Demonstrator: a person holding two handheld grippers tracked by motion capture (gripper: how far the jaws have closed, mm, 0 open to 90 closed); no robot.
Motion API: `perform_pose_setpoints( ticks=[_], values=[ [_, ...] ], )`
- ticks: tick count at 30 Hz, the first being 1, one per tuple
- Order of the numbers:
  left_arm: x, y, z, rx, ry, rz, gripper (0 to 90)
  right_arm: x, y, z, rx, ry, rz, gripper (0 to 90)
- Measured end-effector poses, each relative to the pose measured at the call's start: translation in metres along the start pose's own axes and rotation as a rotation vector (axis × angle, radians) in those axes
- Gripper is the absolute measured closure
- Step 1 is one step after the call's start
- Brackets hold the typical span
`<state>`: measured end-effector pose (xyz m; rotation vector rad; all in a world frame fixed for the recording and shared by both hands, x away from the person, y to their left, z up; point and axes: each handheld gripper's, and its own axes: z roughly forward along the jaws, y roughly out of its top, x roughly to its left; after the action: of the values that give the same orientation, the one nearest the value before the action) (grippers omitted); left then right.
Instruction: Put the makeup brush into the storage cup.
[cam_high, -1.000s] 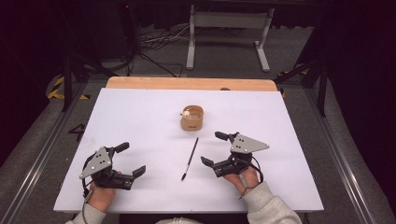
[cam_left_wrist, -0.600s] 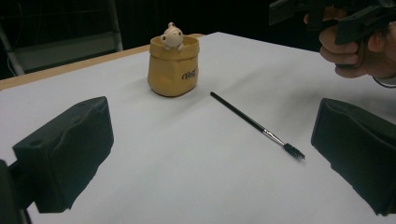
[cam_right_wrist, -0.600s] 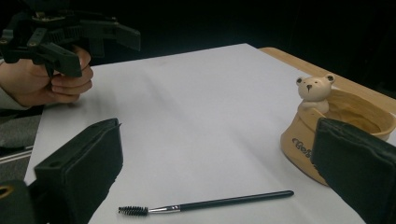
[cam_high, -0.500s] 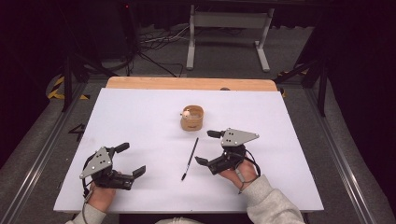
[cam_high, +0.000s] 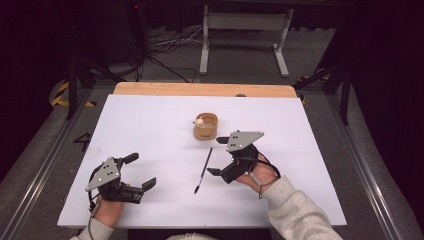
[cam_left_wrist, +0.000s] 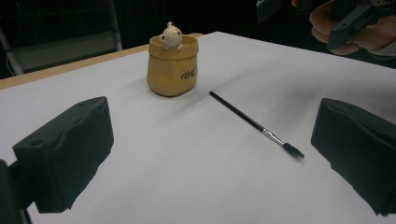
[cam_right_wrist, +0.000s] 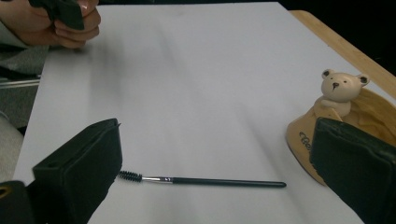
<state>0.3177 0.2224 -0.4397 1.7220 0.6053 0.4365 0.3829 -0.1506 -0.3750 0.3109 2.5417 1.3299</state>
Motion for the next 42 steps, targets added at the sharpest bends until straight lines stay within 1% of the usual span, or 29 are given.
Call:
perform_pose_setpoints(
  ticks=[2, 3, 7, 8, 9, 10, 11, 13, 15, 17, 21, 26, 29, 33, 34, 37, 39, 40, 42],
  values=[
    [0.000, 0.000, 0.000, 0.000, 0.000, 0.000, 0.0, -0.001, 0.002, 0.002, 0.024, 0.005, -0.009, 2.9],
    [0.000, 0.000, 0.000, -0.001, 0.000, 0.000, 0.0, -0.001, 0.002, 0.002, 0.024, 0.005, -0.009, 2.9],
    [0.000, 0.000, 0.000, -0.001, -0.001, -0.001, 0.0, -0.005, 0.008, 0.006, 0.072, 0.021, -0.030, 2.9],
    [0.000, 0.000, 0.000, 0.000, -0.002, -0.001, 0.0, -0.005, 0.008, 0.006, 0.072, 0.021, -0.030, 2.9],
    [0.000, 0.000, 0.000, 0.000, -0.002, -0.001, 0.0, -0.006, 0.011, 0.008, 0.097, 0.034, -0.037, 2.8],
    [0.000, 0.000, 0.000, 0.000, -0.002, -0.001, 0.0, -0.006, 0.011, 0.008, 0.097, 0.034, -0.037, 2.8],
    [0.000, 0.000, 0.000, 0.000, -0.003, -0.001, 0.0, -0.007, 0.012, 0.010, 0.109, 0.037, -0.042, 2.7],
    [0.000, 0.000, 0.000, 0.000, -0.002, 0.000, 0.0, -0.007, 0.014, 0.012, 0.133, 0.042, -0.039, 2.6],
    [0.000, 0.000, 0.000, -0.001, -0.002, -0.001, 0.0, -0.007, 0.016, 0.014, 0.152, 0.058, -0.027, 2.6],
    [0.000, 0.000, 0.000, -0.001, -0.003, -0.006, 0.0, -0.007, 0.019, 0.016, 0.170, 0.066, -0.033, 2.6],
    [0.000, 0.000, 0.000, -0.002, -0.004, -0.001, 0.0, -0.008, 0.024, 0.021, 0.208, 0.089, -0.046, 2.6],
    [0.000, 0.000, 0.000, -0.001, -0.003, 0.000, 0.0, -0.014, 0.026, 0.028, 0.274, 0.116, -0.054, 2.7],
    [0.000, 0.000, 0.000, -0.001, -0.004, 0.000, 0.0, -0.017, 0.026, 0.030, 0.304, 0.125, -0.054, 2.6],
    [0.000, 0.000, 0.000, 0.000, -0.005, 0.000, 0.0, -0.020, 0.026, 0.033, 0.322, 0.131, -0.059, 2.6],
    [0.000, 0.000, 0.000, 0.000, -0.005, 0.000, 0.0, -0.021, 0.026, 0.034, 0.336, 0.135, -0.065, 2.6],
    [0.000, 0.000, 0.000, -0.001, -0.003, 0.000, 0.0, -0.020, 0.028, 0.038, 0.370, 0.144, -0.080, 2.6],
    [0.001, 0.000, 0.000, -0.002, -0.005, -0.002, 0.0, -0.019, 0.029, 0.040, 0.378, 0.148, -0.085, 2.6],
    [0.001, 0.000, 0.000, -0.002, -0.004, -0.002, 0.0, -0.019, 0.030, 0.042, 0.396, 0.154, -0.097, 2.6],
    [0.000, 0.000, 0.000, -0.002, -0.004, -0.001, 0.0, -0.018, 0.030, 0.043, 0.406, 0.154, -0.098, 2.6]
  ],
)
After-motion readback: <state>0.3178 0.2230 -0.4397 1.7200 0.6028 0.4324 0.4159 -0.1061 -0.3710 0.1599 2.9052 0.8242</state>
